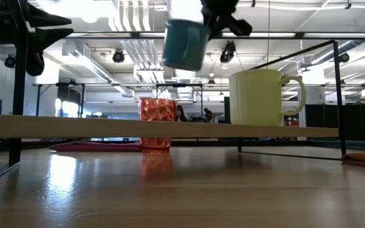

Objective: Stack small to large cups/mugs on shelf
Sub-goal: Put the blue mug on the shelf

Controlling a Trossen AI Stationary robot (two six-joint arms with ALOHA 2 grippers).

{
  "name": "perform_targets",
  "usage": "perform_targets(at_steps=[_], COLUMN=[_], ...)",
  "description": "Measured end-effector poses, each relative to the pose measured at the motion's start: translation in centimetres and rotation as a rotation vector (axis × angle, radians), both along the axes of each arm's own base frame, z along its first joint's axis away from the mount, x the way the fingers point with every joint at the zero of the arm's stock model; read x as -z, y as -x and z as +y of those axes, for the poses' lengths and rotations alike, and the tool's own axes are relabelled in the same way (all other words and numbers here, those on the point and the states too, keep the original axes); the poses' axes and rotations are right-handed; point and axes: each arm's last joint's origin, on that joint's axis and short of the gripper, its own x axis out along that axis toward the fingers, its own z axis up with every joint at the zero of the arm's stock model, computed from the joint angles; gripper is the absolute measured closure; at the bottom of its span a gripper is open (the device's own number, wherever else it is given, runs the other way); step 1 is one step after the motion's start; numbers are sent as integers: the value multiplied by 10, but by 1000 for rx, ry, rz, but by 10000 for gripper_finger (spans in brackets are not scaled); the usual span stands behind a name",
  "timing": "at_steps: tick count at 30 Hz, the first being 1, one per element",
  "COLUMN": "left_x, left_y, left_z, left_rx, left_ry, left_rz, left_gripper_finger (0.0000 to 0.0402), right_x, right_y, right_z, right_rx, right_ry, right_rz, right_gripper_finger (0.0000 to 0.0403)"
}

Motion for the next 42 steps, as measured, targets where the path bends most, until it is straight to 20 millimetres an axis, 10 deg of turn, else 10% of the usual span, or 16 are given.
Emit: perform_targets(at_steps=[20, 42], left_x=[0, 1], left_y=[0, 0], left_z=[0, 0], left_rx=[-7, -7], left_ry=[4, -3], left_rz=[-1, 12], left_gripper_finger=[328, 328], right_x=[45, 87], right_y=[-63, -52], right_z=[137, 136], right_rx=[-393, -378], right_ry=[-96, -123], right_rz=[358, 341], right_gripper_finger=[390, 390])
